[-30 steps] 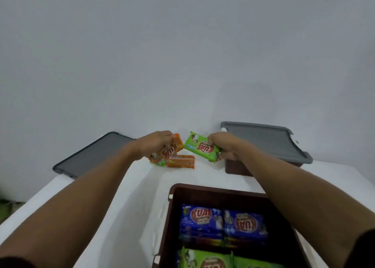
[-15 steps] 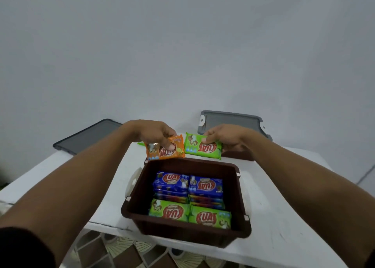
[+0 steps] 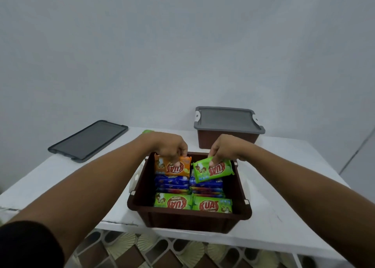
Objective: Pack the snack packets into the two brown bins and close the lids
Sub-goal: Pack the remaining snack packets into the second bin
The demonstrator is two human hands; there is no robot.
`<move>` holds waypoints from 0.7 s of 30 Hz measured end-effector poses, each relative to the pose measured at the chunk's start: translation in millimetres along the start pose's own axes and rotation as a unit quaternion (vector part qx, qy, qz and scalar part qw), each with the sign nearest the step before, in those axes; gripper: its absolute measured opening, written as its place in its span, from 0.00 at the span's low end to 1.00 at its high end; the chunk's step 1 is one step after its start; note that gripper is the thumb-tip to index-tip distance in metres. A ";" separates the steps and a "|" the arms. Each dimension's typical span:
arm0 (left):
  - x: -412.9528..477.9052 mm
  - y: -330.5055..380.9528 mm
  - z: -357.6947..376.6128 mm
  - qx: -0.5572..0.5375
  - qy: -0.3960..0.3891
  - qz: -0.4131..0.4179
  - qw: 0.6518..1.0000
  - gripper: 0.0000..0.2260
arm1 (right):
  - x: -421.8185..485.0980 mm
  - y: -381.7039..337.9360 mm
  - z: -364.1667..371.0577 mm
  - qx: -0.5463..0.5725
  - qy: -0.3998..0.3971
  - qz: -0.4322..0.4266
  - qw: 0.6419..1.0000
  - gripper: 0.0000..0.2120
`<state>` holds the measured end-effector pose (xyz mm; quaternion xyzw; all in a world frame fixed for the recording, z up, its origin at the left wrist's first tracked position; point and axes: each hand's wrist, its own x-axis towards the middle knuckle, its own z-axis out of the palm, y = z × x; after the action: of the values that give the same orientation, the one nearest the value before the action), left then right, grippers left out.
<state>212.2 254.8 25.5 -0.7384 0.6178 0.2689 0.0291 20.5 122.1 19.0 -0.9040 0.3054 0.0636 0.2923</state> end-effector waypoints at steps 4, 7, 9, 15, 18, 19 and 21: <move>2.8 1.5 3.9 -0.009 0.012 0.004 1.000 0.12 | -0.8 11.0 15.0 0.024 0.031 0.001 0.999 0.10; 3.0 1.6 8.9 0.047 0.023 0.008 0.999 0.12 | -4.1 12.5 25.1 -0.024 0.064 -0.029 0.997 0.09; 2.4 5.4 15.6 0.132 0.047 0.021 0.990 0.14 | -5.6 11.9 33.9 -0.092 0.089 -0.043 0.991 0.11; -2.7 7.6 26.5 0.235 0.116 0.036 0.964 0.17 | -12.3 10.9 44.5 -0.192 0.136 -0.043 0.971 0.16; -4.2 7.0 33.2 0.266 0.146 0.038 0.952 0.15 | -14.1 8.3 46.3 -0.294 0.168 -0.089 0.937 0.16; -3.8 5.8 35.1 0.264 0.153 0.037 0.952 0.15 | -13.9 7.5 47.6 -0.295 0.162 -0.102 0.936 0.17; -4.0 2.4 36.7 0.248 0.157 0.034 0.955 0.14 | -12.2 4.7 50.6 -0.251 0.117 -0.111 0.955 0.19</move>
<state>196.3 271.6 -3.4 -0.7193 0.6867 -0.0112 0.1051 11.1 154.2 -21.3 -0.9774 0.2099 -0.0008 0.0235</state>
